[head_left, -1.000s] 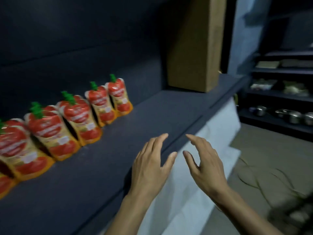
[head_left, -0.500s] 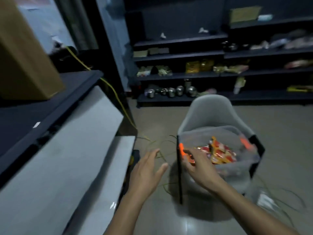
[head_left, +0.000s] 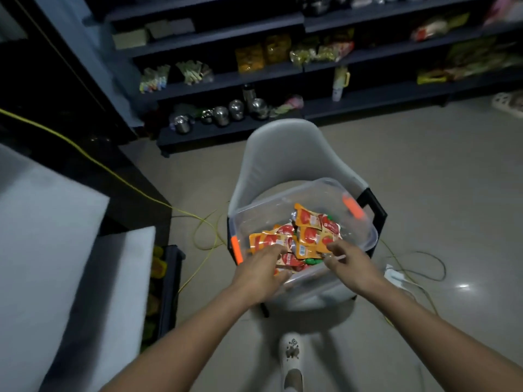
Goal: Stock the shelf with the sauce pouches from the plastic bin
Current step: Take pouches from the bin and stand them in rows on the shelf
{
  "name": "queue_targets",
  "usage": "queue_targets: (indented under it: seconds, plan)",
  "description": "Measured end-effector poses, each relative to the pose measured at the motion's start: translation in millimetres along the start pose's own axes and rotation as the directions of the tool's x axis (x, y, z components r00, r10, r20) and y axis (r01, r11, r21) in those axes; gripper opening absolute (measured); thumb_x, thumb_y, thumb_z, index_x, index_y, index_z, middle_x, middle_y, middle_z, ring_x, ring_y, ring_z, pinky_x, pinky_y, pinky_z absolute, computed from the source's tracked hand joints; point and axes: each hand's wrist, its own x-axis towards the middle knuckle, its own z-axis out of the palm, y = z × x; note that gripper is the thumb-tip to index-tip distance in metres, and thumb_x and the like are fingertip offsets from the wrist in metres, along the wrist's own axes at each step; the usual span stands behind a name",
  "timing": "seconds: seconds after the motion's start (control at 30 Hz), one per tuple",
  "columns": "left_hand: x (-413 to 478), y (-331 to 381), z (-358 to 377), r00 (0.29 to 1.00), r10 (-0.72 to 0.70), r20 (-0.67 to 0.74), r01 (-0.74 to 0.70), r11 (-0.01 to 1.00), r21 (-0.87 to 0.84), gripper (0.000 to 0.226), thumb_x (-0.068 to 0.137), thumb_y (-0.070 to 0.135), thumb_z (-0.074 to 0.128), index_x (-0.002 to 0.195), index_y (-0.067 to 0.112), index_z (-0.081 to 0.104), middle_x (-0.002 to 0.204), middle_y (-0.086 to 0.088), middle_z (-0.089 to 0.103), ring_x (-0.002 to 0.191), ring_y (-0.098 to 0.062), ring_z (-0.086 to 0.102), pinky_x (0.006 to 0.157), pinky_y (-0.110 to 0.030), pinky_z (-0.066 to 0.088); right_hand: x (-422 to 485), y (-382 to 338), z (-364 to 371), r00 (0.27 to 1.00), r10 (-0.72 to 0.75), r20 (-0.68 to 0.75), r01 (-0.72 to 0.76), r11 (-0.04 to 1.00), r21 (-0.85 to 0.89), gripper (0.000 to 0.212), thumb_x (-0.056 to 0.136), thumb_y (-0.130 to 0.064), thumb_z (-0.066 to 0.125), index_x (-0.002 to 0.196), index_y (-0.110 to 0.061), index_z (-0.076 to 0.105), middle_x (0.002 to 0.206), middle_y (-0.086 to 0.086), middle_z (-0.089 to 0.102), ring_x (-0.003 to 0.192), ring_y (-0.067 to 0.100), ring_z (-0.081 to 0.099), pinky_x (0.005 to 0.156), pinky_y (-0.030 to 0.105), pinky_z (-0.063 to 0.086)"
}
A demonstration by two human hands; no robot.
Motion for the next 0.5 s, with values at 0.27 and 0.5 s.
queue_targets:
  seconds: [0.27, 0.5]
  plan:
    - [176, 4, 19, 0.997, 0.058, 0.056, -0.055, 0.996, -0.065, 0.047, 0.092, 0.033, 0.061, 0.136, 0.019, 0.049, 0.135, -0.004, 0.055, 0.124, -0.023, 0.052, 0.101, -0.036, 0.044, 126, 29, 6, 0.957, 0.289, 0.034, -0.291, 0.942, 0.170, 0.034, 0.094, -0.012, 0.056, 0.128, -0.010, 0.048, 0.115, 0.006, 0.059, 0.081, 0.014, 0.059, 0.065, 0.024, 0.053]
    - [294, -4, 78, 0.989, 0.113, 0.096, -0.126, 0.981, 0.145, 0.044, 0.097, 0.019, 0.050, 0.140, 0.013, 0.043, 0.144, -0.009, 0.045, 0.135, -0.026, 0.039, 0.113, -0.037, 0.033, 203, 73, 27, 0.882, 0.467, 0.064, -0.471, 0.870, 0.145, 0.030, 0.093, -0.022, 0.058, 0.120, -0.017, 0.046, 0.106, 0.004, 0.062, 0.093, 0.021, 0.063, 0.082, 0.037, 0.053]
